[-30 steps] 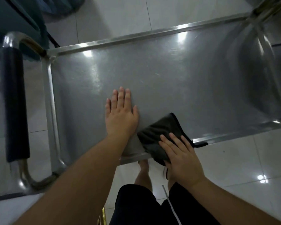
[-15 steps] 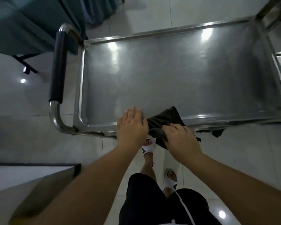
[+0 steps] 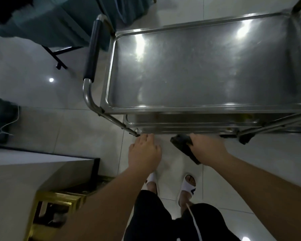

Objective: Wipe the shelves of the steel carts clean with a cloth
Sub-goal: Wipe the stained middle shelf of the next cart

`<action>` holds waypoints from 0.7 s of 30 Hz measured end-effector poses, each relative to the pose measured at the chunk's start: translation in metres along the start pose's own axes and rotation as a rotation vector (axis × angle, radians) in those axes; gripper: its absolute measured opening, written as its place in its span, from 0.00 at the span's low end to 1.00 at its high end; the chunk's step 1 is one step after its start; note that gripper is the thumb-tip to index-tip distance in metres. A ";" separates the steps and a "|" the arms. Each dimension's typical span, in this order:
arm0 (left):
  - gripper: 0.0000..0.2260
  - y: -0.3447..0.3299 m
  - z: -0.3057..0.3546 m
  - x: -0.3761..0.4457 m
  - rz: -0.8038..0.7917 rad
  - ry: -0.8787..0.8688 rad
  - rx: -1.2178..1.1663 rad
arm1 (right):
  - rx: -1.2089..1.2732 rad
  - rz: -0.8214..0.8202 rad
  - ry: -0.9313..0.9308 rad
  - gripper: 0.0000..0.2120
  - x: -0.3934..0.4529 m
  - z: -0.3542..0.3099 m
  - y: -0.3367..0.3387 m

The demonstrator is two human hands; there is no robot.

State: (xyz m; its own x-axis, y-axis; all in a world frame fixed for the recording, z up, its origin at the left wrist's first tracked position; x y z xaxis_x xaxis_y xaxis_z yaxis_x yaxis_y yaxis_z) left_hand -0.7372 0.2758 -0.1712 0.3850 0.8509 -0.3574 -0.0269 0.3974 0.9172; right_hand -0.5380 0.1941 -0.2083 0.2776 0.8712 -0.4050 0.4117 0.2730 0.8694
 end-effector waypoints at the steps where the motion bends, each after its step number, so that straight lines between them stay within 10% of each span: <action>1: 0.25 -0.002 -0.007 -0.001 -0.008 0.008 0.011 | 0.034 -0.014 -0.020 0.12 -0.001 -0.003 -0.006; 21: 0.25 -0.089 -0.224 0.081 -0.112 0.114 0.050 | 0.292 0.072 -0.268 0.19 0.110 -0.120 -0.138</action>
State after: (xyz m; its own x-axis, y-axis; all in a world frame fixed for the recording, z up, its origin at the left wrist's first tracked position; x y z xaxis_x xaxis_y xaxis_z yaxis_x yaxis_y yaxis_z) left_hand -0.9103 0.3859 -0.3211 0.2760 0.8367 -0.4730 0.0569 0.4771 0.8770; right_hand -0.6686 0.3015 -0.3391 0.5154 0.7362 -0.4386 0.6014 0.0539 0.7972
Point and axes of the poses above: each hand's wrist, its own x-axis towards the middle knuckle, its own y-axis out of the back of the hand, z = x × y, the point moved 10 cm from there along x, towards the middle knuckle, and after that the axes turned 9 degrees about z, right-handed, at the moved point
